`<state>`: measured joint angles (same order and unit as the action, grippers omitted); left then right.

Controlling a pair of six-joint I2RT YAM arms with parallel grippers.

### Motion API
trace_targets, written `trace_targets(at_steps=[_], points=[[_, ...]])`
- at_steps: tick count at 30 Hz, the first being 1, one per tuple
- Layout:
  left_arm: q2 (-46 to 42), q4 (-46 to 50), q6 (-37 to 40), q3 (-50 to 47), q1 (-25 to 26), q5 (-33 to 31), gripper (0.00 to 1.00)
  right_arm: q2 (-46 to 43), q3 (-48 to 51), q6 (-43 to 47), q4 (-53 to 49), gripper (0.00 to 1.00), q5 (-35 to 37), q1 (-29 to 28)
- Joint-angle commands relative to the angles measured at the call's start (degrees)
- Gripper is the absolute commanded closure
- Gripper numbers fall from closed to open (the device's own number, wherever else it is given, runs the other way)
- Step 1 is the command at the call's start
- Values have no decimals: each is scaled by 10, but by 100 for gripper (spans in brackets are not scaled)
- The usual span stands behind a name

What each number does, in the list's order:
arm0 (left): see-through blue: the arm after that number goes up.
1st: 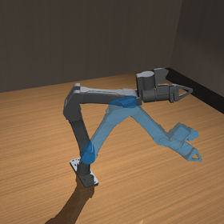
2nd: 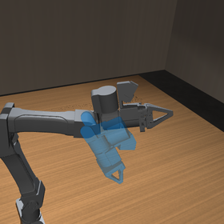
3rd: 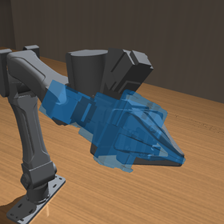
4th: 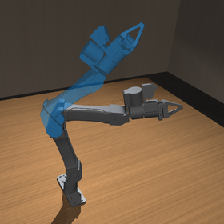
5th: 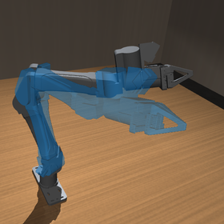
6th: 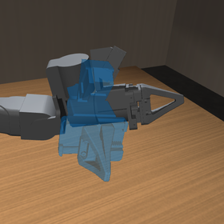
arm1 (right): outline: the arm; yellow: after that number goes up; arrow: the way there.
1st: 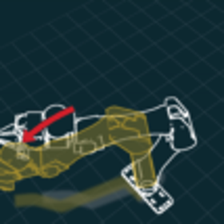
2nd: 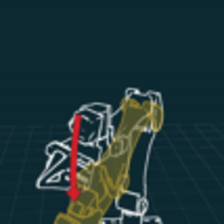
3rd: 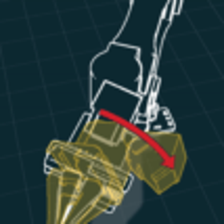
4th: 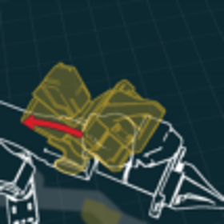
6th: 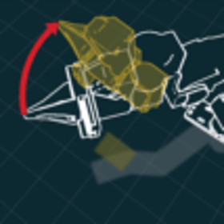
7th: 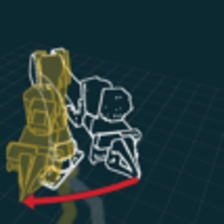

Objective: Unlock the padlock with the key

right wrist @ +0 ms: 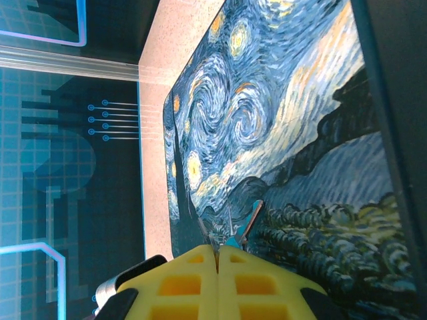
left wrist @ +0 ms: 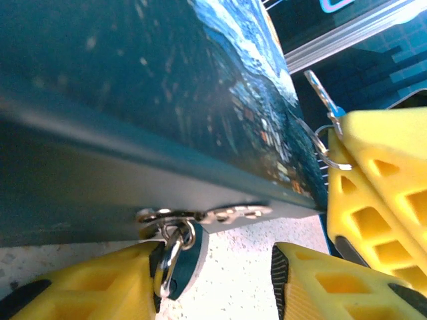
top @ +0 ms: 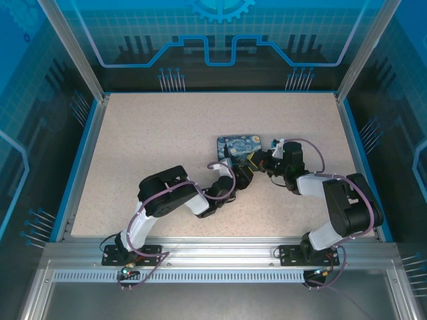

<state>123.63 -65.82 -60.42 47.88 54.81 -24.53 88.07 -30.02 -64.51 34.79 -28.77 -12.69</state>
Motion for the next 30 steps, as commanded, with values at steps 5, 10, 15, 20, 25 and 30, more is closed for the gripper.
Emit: trace_targets(at_steps=[5,10,15,20,25,30], points=[[-28,190,-25,24,-3,-37,57,9,-2,-6,1,100,5,8],[-31,224,-39,27,-3,-50,63,11,-3,-6,1,100,4,8],[-25,208,-39,25,-4,-52,66,14,-3,-7,2,100,3,9],[-21,193,-32,27,-4,-53,74,15,-5,-7,2,100,2,9],[-11,164,-31,27,-7,-51,82,15,-7,-8,-1,100,1,9],[-7,149,-34,24,-8,-46,92,11,-10,-8,-6,100,-1,9]])
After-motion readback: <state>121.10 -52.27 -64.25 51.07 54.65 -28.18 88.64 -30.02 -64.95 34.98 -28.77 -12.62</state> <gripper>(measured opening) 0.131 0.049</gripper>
